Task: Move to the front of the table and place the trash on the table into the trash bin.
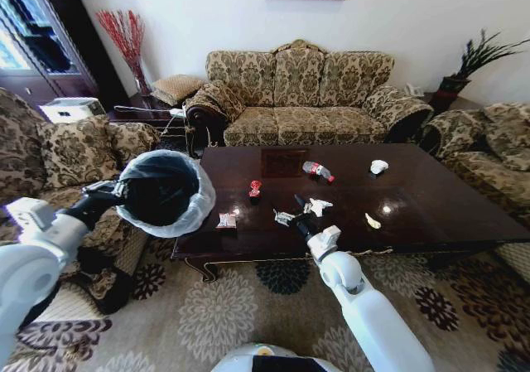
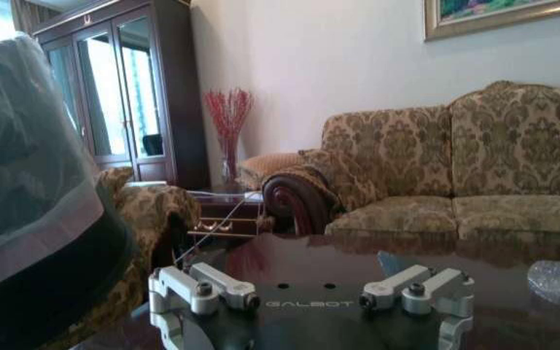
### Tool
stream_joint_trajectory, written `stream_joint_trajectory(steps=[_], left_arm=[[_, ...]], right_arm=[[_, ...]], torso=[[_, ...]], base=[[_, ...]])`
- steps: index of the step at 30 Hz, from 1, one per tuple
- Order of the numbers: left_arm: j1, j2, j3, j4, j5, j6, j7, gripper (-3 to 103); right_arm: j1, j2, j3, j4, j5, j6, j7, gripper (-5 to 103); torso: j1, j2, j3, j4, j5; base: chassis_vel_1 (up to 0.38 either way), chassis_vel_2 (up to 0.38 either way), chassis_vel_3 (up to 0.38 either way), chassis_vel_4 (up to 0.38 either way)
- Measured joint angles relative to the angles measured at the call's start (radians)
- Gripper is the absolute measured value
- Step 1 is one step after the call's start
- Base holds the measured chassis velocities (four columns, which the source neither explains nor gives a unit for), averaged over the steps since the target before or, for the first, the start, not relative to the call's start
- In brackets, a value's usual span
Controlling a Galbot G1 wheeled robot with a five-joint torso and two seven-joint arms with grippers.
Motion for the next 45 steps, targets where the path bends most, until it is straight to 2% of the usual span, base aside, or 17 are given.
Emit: stream_joint_trajectory(steps=[15,18,22,25,30,33,35,38,42,44,45], left_arm=[[-0.005,0.013,-0.003,0.008,0.001,-0.002,0.000,3],[-0.003,0.012,-0.005,0.008,0.001,-0.003,0.001,3],[0.006,0.009,-0.012,0.006,0.001,-0.004,0.001,3],[0.015,0.008,-0.013,0.002,0.003,-0.004,0.001,3],[0.022,0.005,-0.013,-0.004,0.004,-0.004,0.004,3],[0.024,0.003,-0.013,-0.004,0.004,-0.005,0.004,3],[0.024,0.004,-0.012,-0.002,0.005,-0.005,0.004,3],[0.023,0.007,-0.011,0.000,0.005,-0.005,0.004,3],[0.023,0.009,-0.010,0.003,0.005,-0.005,0.003,3],[0.023,0.009,-0.008,0.004,0.005,-0.006,0.003,3],[0.023,0.009,-0.008,0.004,0.005,-0.006,0.003,3]], right_arm=[[-0.022,0.032,-0.042,-0.053,-0.049,0.047,-0.015,100],[-0.021,0.045,-0.070,-0.086,-0.057,0.058,0.008,100],[0.000,0.090,-0.114,-0.161,-0.074,0.058,0.027,100],[0.041,0.151,-0.148,-0.246,-0.108,0.052,0.081,100],[0.097,0.221,-0.169,-0.358,-0.126,0.041,0.177,100],[0.116,0.240,-0.171,-0.392,-0.124,0.033,0.195,100],[0.138,0.262,-0.178,-0.436,-0.107,0.024,0.202,100],[0.149,0.278,-0.181,-0.462,-0.084,0.014,0.207,100],[0.160,0.298,-0.181,-0.497,-0.061,0.001,0.210,102],[0.166,0.307,-0.178,-0.516,-0.056,-0.002,0.214,95],[0.166,0.307,-0.178,-0.516,-0.056,-0.002,0.214,95]], torso=[[0.000,0.000,0.000,0.0005,-0.0006],[0.000,0.000,0.000,0.0003,-0.0002],[0.000,0.000,0.000,0.0009,-0.0010],[0.000,0.000,0.000,0.0015,-0.0006],[0.000,0.000,0.000,-0.0007,0.0007],[0.000,0.000,0.000,-0.0009,-0.0001],[0.000,0.000,0.000,0.0006,-0.0004],[0.000,0.000,0.000,0.0012,-0.0008],[0.000,0.000,0.000,0.0005,-0.0003],[0.000,0.000,0.000,0.0001,0.0001],[0.000,0.000,0.000,0.0001,0.0001]], base=[[0.113,0.118,-0.106,-0.130],[0.233,0.224,-0.242,-0.216],[0.191,0.154,-0.160,-0.147],[0.086,0.070,-0.019,-0.027],[-0.042,-0.020,0.012,-0.003],[-0.063,-0.038,0.022,-0.003],[0.000,0.000,0.000,0.000],[0.000,0.000,0.000,0.000],[0.000,0.000,0.000,0.000],[0.000,0.000,0.000,0.000],[0.000,0.000,0.000,0.000]])
